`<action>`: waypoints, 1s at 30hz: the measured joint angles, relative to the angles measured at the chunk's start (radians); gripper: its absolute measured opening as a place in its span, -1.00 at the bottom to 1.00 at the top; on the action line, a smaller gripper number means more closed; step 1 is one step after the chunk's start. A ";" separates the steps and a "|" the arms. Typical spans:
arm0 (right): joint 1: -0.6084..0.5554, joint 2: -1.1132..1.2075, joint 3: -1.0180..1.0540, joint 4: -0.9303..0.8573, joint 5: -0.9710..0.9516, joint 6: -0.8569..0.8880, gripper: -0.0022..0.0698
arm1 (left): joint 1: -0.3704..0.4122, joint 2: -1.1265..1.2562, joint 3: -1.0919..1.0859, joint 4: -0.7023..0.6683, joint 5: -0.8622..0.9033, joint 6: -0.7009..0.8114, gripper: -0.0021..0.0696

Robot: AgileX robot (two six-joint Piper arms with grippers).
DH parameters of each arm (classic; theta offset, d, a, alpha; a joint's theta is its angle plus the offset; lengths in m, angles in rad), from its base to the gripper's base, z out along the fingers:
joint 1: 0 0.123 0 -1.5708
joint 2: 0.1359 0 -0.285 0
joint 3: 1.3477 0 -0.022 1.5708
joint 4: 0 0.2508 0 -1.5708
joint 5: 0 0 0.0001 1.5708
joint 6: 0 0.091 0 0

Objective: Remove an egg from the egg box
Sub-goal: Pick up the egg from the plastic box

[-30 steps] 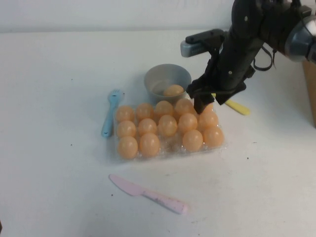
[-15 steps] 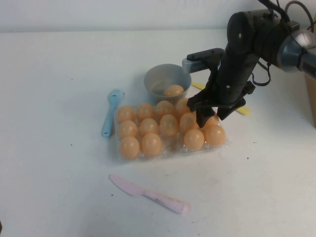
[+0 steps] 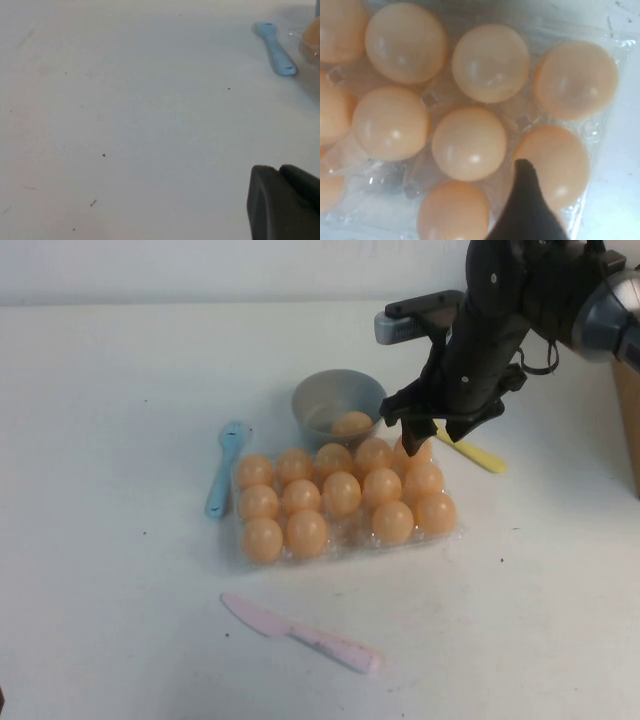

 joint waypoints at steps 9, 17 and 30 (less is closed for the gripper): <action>0.000 0.055 -0.002 0.003 0.000 0.018 0.25 | 0.000 0.000 0.000 0.000 0.000 0.000 -0.95; 0.007 0.064 -0.002 0.004 0.000 0.018 0.25 | 0.000 0.000 0.000 0.000 0.000 0.000 -0.95; 0.010 0.064 -0.002 0.008 0.000 0.018 0.25 | 0.000 0.000 0.000 0.000 0.000 0.000 -0.95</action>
